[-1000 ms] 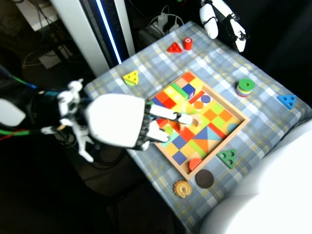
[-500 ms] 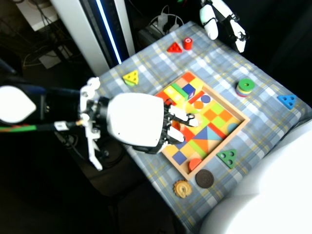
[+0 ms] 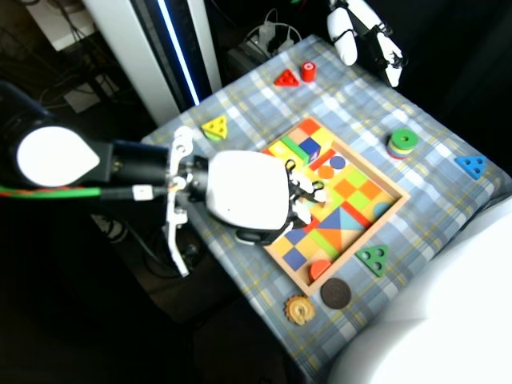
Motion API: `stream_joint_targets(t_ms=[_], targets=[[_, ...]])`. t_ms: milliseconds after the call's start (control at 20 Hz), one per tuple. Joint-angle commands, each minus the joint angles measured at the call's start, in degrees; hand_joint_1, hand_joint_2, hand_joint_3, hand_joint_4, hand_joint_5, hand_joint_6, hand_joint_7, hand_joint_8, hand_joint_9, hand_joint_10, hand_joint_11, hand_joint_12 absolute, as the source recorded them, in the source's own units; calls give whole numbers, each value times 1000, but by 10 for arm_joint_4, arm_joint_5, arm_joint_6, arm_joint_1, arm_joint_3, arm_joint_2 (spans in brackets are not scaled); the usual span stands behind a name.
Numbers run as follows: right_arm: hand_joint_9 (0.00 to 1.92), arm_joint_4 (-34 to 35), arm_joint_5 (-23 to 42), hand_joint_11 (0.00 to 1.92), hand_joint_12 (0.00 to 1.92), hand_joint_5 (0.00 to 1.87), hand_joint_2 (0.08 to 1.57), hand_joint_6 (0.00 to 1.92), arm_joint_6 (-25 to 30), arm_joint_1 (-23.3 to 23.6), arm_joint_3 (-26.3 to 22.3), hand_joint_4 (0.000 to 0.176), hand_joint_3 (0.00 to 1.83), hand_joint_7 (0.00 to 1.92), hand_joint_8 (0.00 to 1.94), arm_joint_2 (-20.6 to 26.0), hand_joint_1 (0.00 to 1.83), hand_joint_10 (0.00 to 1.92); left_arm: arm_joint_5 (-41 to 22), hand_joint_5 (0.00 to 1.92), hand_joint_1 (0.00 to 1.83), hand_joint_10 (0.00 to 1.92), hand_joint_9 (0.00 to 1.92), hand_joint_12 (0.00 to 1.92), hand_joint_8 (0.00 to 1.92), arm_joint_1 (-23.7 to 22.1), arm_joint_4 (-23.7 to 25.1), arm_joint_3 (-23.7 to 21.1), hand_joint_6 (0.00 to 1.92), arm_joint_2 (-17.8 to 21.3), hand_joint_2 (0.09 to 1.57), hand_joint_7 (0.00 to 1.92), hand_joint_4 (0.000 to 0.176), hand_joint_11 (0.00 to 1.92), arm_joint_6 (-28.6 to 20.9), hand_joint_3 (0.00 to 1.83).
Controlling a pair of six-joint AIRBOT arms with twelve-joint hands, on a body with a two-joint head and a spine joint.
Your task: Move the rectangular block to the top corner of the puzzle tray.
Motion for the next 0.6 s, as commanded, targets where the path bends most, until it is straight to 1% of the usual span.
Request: stream_joint_targets(t_ms=[0, 50, 100, 150, 200, 250, 300, 350, 400, 450, 500, 550], targets=[[1557, 16, 20, 1580, 1921, 498, 1139, 2, 7, 10, 2, 0, 8, 1400, 1941, -2, 1654, 1921, -59, 325, 172, 12, 321, 898, 1, -1, 28, 5, 0, -1, 1364, 376, 43, 0, -6, 0], [1557, 15, 20, 1580, 1921, 498, 1139, 2, 8, 10, 2, 0, 8, 1400, 1941, -2, 1654, 1921, -59, 325, 172, 12, 321, 898, 1, -1, 28, 5, 0, -1, 1364, 376, 43, 0, -6, 0], [1570, 10, 20, 1593, 1921, 496, 1135, 1, 11, 10, 2, 0, 6, 1417, 1941, -3, 1659, 1921, -58, 325, 163, 9, 314, 911, 0, -1, 28, 5, 0, -1, 1365, 369, 39, 0, -7, 0], [1573, 6, 20, 1591, 1921, 510, 1138, 6, 12, 11, 0, 0, 8, 1431, 1941, -3, 1634, 1921, -58, 339, 168, 9, 315, 885, 0, -1, 28, 5, 2, -1, 1367, 369, 31, 0, -7, 0], [1586, 1, 20, 1594, 1921, 498, 1150, 0, 13, 11, -4, 0, 13, 1423, 1941, -3, 1659, 1921, -57, 343, 180, 9, 316, 885, 0, -1, 28, 5, 1, -1, 1373, 365, 24, 0, -7, 2], [1580, -2, 20, 1587, 1921, 500, 1154, 1, 13, 11, -5, 0, 15, 1421, 1941, -3, 1671, 1921, -57, 343, 195, 8, 314, 891, 0, -1, 28, 5, 1, -1, 1371, 366, 23, 0, -7, 0], [1570, -6, 20, 1584, 1921, 497, 1164, 0, 14, 12, -7, 0, 19, 1402, 1941, -3, 1647, 1921, -57, 334, 164, 9, 315, 929, 0, -1, 28, 5, 0, -1, 1369, 364, 30, 0, -7, 0], [1570, -10, 20, 1594, 1921, 494, 1165, 0, 15, 12, -8, 0, 19, 1401, 1941, -4, 1646, 1921, -57, 327, 170, 9, 316, 945, 0, -1, 29, 6, 1, -1, 1368, 362, 32, 0, -7, 0], [1547, -13, 20, 1589, 1921, 485, 1169, 2, 18, 12, -8, 0, 19, 1381, 1941, -4, 1642, 1921, -55, 321, 181, 17, 333, 1022, 1, -1, 29, 6, 1, -1, 1365, 372, 40, 0, -9, 0], [1547, -13, 20, 1589, 1921, 485, 1169, 2, 18, 12, -9, 0, 19, 1381, 1941, -6, 1642, 1921, -53, 321, 181, 17, 333, 1022, 1, -1, 30, 7, 1, -1, 1365, 372, 40, 0, -14, 0], [1514, -14, 20, 1558, 1921, 478, 1176, 1, 18, 12, -13, 0, 21, 1363, 1941, -6, 1596, 1921, -53, 322, 194, 14, 324, 1002, 0, -1, 30, 7, 0, -1, 1364, 369, 39, 0, -15, 0], [1525, -17, 20, 1555, 1921, 503, 1167, 10, 18, 11, -14, 12, 16, 1387, 1941, -6, 1619, 1921, -53, 325, 197, 12, 319, 993, 0, -1, 31, 7, 1, -1, 1364, 365, 34, 0, -15, 0]])
